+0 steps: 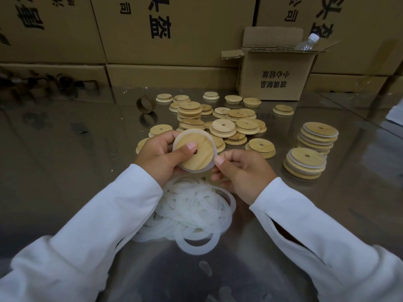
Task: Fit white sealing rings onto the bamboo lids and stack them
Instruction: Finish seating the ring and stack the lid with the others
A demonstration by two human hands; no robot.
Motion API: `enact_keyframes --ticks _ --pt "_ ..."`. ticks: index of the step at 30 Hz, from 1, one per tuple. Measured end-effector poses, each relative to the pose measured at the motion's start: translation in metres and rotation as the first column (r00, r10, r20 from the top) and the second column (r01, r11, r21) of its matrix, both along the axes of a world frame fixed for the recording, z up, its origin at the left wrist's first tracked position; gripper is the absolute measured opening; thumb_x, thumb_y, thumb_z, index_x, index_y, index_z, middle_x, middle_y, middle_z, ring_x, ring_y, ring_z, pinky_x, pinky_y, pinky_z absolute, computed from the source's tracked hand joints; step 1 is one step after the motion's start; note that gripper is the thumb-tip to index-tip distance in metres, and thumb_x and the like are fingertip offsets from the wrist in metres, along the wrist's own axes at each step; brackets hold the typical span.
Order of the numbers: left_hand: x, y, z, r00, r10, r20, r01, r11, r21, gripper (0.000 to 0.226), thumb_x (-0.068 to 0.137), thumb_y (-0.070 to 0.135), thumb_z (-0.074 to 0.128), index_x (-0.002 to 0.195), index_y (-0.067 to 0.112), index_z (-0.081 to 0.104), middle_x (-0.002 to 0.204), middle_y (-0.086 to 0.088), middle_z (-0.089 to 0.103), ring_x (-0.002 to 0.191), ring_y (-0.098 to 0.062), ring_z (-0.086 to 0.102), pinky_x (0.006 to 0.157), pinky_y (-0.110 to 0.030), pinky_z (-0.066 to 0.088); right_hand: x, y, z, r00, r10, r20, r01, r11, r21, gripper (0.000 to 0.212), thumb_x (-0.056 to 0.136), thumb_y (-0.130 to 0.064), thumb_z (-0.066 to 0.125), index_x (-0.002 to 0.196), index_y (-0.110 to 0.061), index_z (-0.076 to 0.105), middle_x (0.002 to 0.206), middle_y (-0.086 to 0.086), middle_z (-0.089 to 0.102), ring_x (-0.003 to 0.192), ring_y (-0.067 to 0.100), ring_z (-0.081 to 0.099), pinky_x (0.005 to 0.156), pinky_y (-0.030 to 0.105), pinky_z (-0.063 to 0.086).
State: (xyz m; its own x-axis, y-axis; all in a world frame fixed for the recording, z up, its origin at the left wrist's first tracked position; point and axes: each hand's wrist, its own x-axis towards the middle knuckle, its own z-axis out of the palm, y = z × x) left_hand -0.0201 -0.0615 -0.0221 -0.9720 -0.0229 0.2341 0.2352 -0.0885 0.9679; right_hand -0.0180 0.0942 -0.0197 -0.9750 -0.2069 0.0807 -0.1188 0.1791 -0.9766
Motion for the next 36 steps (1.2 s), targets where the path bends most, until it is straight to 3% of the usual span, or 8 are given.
enact_keyframes --ticks 3,10,16,27,33,36 --pt "0.0011 0.0005 0.0006 1.0 0.01 -0.009 -0.01 1.0 0.0 0.027 0.062 0.023 0.062 0.087 0.011 0.063 0.073 0.0 0.068 0.076 -0.019 0.064 0.071 -0.035 0.056 0.0015 -0.0006 0.0035 0.998 0.043 0.053 -0.041 0.998 -0.047 0.023 0.092 -0.01 0.05 0.071 -0.011 0.059 0.066 0.001 0.06 0.058 0.01 0.057 0.065 0.026 0.052" --pt "0.0006 0.0003 0.0007 0.999 0.033 -0.018 -0.033 0.999 0.0 0.026 0.063 0.022 0.061 0.087 0.01 0.063 0.076 -0.003 0.065 0.078 -0.021 0.061 0.078 -0.038 0.051 0.0038 -0.0007 0.0085 0.988 0.077 0.133 -0.065 0.993 -0.098 0.02 0.093 -0.01 0.049 0.075 -0.01 0.058 0.067 0.001 0.058 0.059 0.011 0.057 0.063 0.026 0.048" --pt "-0.0002 0.0004 0.0003 1.0 -0.002 0.011 0.002 1.0 0.03 0.026 0.063 0.02 0.061 0.086 0.009 0.062 0.07 0.001 0.067 0.072 -0.016 0.063 0.065 -0.025 0.056 0.0042 0.0002 0.0084 0.99 0.064 0.122 -0.052 0.994 -0.099 0.021 0.093 -0.009 0.049 0.074 -0.01 0.058 0.068 0.002 0.058 0.059 0.011 0.056 0.064 0.026 0.049" --pt "0.0029 0.0019 0.0023 0.999 -0.044 0.003 0.044 0.998 0.049 0.027 0.065 0.018 0.06 0.09 0.007 0.061 0.072 -0.001 0.069 0.074 -0.018 0.066 0.062 -0.026 0.057 0.0026 0.0013 0.0085 0.988 0.074 0.135 -0.053 0.987 -0.154 0.02 0.092 -0.009 0.049 0.074 -0.01 0.058 0.065 0.0 0.057 0.057 0.009 0.056 0.065 0.026 0.051" --pt "0.0022 0.0012 0.0023 0.999 -0.041 0.017 0.04 0.997 0.062 0.027 0.065 0.017 0.06 0.089 0.005 0.061 0.071 -0.001 0.068 0.073 -0.018 0.066 0.063 -0.027 0.058 0.0028 0.0029 0.0071 0.995 0.044 0.095 -0.029 0.989 -0.146 0.016 0.087 -0.01 0.058 0.072 -0.011 0.061 0.061 -0.001 0.06 0.05 0.005 0.056 0.053 0.015 0.052" --pt "0.0015 0.0009 0.0025 0.999 -0.03 0.028 0.028 0.996 0.082 0.027 0.064 0.016 0.06 0.088 0.005 0.061 0.071 -0.003 0.068 0.07 -0.016 0.066 0.059 -0.026 0.057 0.0001 0.0032 0.0047 0.995 -0.002 0.099 0.015 0.991 -0.13 0.014 0.084 -0.019 0.062 0.071 -0.014 0.062 0.061 0.0 0.061 0.051 0.007 0.057 0.06 0.023 0.053"
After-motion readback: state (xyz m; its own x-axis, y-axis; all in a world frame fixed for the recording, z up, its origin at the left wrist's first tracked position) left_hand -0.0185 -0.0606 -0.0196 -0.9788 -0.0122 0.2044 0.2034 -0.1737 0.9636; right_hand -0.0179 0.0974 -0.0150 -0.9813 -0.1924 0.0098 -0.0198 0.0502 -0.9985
